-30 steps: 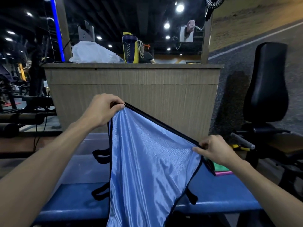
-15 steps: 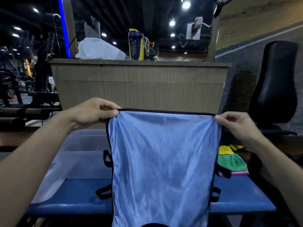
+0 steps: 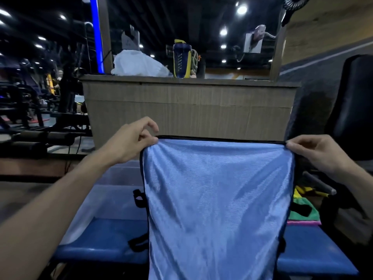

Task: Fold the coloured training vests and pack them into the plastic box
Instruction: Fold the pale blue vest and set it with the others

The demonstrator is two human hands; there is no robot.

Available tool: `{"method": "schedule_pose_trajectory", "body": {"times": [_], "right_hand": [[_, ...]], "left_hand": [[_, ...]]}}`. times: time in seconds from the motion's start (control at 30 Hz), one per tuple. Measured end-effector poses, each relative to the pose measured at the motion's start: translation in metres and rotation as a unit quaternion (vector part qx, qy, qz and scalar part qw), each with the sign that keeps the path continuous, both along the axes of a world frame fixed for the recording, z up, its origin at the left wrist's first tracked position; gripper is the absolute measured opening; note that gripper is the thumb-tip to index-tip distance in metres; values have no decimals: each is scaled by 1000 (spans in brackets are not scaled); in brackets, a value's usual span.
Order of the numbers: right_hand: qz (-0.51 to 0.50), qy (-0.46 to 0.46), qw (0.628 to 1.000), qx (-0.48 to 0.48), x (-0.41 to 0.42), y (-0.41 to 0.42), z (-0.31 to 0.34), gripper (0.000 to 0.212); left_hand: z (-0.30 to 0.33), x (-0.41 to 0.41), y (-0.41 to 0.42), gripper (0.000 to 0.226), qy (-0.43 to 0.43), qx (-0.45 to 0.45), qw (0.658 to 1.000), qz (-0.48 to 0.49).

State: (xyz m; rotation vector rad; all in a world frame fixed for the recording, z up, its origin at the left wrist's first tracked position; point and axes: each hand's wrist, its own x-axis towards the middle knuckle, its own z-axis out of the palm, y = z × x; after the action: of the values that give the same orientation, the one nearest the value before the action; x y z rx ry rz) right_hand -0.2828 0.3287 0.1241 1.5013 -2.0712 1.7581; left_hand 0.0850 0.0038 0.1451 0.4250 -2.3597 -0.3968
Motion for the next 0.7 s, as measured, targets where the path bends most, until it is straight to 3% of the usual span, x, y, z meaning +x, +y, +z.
{"method": "schedule_pose_trajectory", "body": {"times": [0.13,0.3,0.5,0.57,0.7], "right_hand": [[7,-15,1000,-21,4,-3,-6,30],[3,21,999,26,5,-1,-9,19],[-34,56,995,79,6,-3,-11,6],[-13,14,995,93,10,-3,-11,13],[137,-205,965,92,18,10,-7,21]], "left_hand": [[0,3,-7,3,-9,87,996,-28],[0,12,-2,17,8,217,972,-85],[-2,16,-1,15,-13,198,978,-71],[-1,19,3,18,-36,187,979,-70],[5,34,9,25,-63,258,953,-146]]}}
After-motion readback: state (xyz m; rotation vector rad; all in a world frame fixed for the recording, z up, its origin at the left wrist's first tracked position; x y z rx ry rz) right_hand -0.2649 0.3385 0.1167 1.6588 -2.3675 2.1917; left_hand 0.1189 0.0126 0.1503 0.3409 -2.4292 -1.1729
